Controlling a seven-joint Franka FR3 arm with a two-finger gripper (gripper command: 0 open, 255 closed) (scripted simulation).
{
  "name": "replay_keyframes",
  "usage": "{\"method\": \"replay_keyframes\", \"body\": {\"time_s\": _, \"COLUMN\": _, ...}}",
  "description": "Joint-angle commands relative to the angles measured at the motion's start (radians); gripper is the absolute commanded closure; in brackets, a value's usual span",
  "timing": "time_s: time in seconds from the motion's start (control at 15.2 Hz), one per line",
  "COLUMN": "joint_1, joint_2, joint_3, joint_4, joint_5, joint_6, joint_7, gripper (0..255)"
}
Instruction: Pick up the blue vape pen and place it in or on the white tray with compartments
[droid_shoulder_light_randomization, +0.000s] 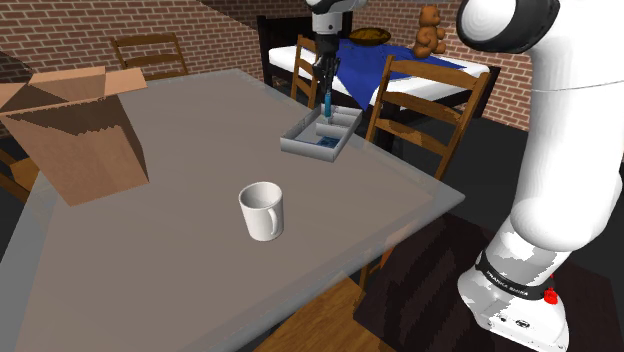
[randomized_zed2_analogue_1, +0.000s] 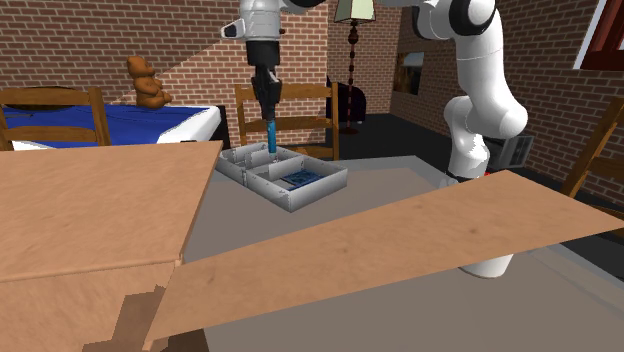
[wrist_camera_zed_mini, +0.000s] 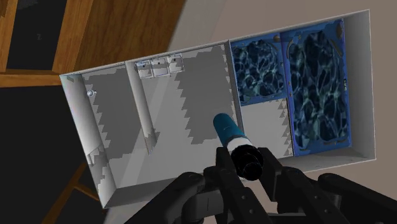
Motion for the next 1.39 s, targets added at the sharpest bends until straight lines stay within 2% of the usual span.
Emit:
{"method": "replay_keyframes", "body": {"time_s": 0.0, "joint_1": 0.001, "joint_2": -0.005, "joint_3": 0.0, "joint_4": -0.034, "joint_5": 0.0, "joint_6": 0.03, "joint_7": 0.001, "gripper": 255}}
{"method": "replay_keyframes", "body": {"time_s": 0.26, "joint_1": 0.001, "joint_2": -0.008, "joint_3": 0.0, "joint_4": -0.091, "joint_5": 0.0, "joint_6": 0.083, "joint_7": 0.001, "gripper": 255}}
{"method": "replay_keyframes", "body": {"time_s": 0.73, "joint_1": 0.001, "joint_2": -0.008, "joint_3": 0.0, "joint_4": -0.091, "joint_5": 0.0, "joint_6": 0.083, "joint_7": 0.001, "gripper": 255}}
{"method": "replay_keyframes", "body": {"time_s": 0.79, "joint_1": 0.001, "joint_2": -0.01, "joint_3": 0.0, "joint_4": -0.091, "joint_5": 0.0, "joint_6": 0.082, "joint_7": 0.0, "gripper": 0}}
{"method": "replay_keyframes", "body": {"time_s": 1.12, "joint_1": 0.001, "joint_2": -0.008, "joint_3": 0.0, "joint_4": -0.091, "joint_5": 0.0, "joint_6": 0.083, "joint_7": 0.001, "gripper": 0}}
{"method": "replay_keyframes", "body": {"time_s": 1.32, "joint_1": 0.001, "joint_2": 0.003, "joint_3": 0.0, "joint_4": 0.028, "joint_5": 0.0, "joint_6": -0.024, "joint_7": 0.001, "gripper": 0}}
